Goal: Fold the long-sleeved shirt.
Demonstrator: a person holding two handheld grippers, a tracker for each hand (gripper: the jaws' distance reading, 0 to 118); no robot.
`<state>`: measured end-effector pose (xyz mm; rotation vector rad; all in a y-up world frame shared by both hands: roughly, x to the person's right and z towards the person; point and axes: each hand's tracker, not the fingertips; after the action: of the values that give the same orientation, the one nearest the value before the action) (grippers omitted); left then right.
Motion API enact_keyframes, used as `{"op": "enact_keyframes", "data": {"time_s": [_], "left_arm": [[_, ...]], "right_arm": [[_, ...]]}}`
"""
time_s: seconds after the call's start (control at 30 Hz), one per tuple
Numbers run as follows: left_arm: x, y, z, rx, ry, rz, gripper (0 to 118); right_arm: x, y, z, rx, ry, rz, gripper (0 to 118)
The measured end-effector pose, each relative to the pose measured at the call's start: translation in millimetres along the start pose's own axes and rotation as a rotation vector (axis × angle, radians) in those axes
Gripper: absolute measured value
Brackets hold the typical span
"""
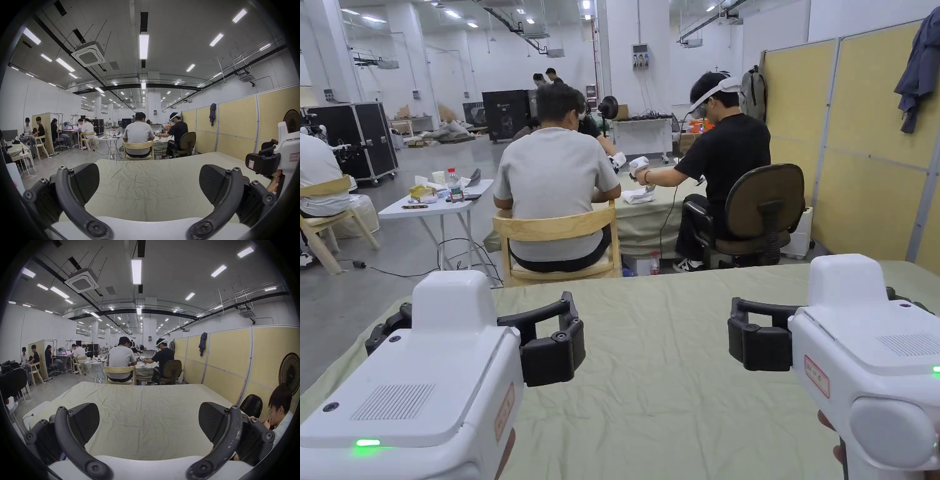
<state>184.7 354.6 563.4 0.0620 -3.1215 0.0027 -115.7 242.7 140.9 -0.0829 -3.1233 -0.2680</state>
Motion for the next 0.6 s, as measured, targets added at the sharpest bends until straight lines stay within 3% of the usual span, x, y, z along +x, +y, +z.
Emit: {"op": "enact_keyframes", "data": {"time_s": [0.23, 0.6], "left_arm": [[-0.6, -4.4, -0.5, -0.006, 0.0, 0.006, 118], [1.6, -2.9, -0.5, -0.004, -0.003, 0.0, 118]], "right_arm": [[-4.0, -1.8, 0.7, -0.005, 0.006, 0.029, 118], [-0.1, -0.5, -1.2, -0.013, -0.013, 0.004, 118]]}}
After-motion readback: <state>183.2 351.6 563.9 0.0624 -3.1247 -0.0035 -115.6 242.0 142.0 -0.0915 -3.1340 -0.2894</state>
